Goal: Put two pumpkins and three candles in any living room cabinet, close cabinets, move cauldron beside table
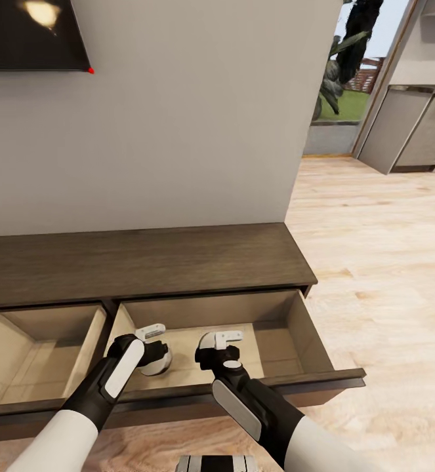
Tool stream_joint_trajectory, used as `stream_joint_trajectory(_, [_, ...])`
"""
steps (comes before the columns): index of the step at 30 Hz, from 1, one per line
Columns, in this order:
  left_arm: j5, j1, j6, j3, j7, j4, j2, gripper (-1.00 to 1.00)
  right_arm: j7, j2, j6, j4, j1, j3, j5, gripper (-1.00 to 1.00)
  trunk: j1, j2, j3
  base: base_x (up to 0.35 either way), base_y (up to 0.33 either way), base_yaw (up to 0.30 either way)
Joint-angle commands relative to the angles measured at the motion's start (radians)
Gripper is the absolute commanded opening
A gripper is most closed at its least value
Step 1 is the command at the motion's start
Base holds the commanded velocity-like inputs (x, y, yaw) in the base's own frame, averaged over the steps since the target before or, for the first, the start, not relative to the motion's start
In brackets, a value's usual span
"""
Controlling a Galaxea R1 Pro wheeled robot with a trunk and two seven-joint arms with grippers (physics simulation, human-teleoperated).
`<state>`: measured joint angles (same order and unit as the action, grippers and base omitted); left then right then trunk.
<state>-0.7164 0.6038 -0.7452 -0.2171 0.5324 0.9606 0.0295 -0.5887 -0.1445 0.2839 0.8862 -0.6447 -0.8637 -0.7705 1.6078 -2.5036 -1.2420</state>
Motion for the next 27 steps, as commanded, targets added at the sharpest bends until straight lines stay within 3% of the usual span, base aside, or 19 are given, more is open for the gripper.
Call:
stream_joint_trajectory(1, [-0.011, 0.001, 0.000, -0.004, 0.009, 0.001, 0.001, -1.00, -0.009, 0.000, 0.003, 0.001, -0.001, -0.003, -0.004, -1.00, 0.000, 0.000, -0.001, 0.000, 0.000, 0.000])
stream_joint_trajectory(7, [-0.011, 0.001, 0.000, -0.004, 0.009, 0.001, 0.001, -1.00, -0.010, 0.000, 0.003, 0.000, -0.001, -0.003, -0.006, -1.00, 0.000, 0.000, -0.001, 0.000, 0.000, 0.000])
stream_joint_trajectory(8, [-0.011, 0.001, 0.000, -0.004, 0.009, 0.001, 0.001, -1.00, -0.010, 0.000, 0.003, 0.000, -0.001, -0.003, -0.006, 1.00, 0.000, 0.000, -0.001, 0.000, 0.000, 0.000])
stream_joint_trajectory(19, [-0.011, 0.001, 0.000, -0.004, 0.009, 0.001, 0.001, -1.00, -0.008, 0.000, 0.004, -0.001, -0.001, -0.003, -0.006, 1.00, 0.000, 0.000, -0.001, 0.000, 0.000, 0.000])
stream_joint_trajectory(20, [-0.011, 0.001, 0.000, -0.004, 0.009, 0.001, 0.002, 1.00, -0.008, 0.000, 0.004, -0.001, -0.001, -0.003, -0.006, 1.00, 0.000, 0.000, -0.001, 0.000, 0.000, 0.000])
stream_joint_trajectory(27, [-0.011, 0.001, 0.000, -0.004, 0.009, 0.002, 0.002, 1.00, -0.008, 0.000, 0.004, -0.001, -0.001, -0.003, -0.006, 1.00, 0.000, 0.000, -0.001, 0.000, 0.000, 0.000])
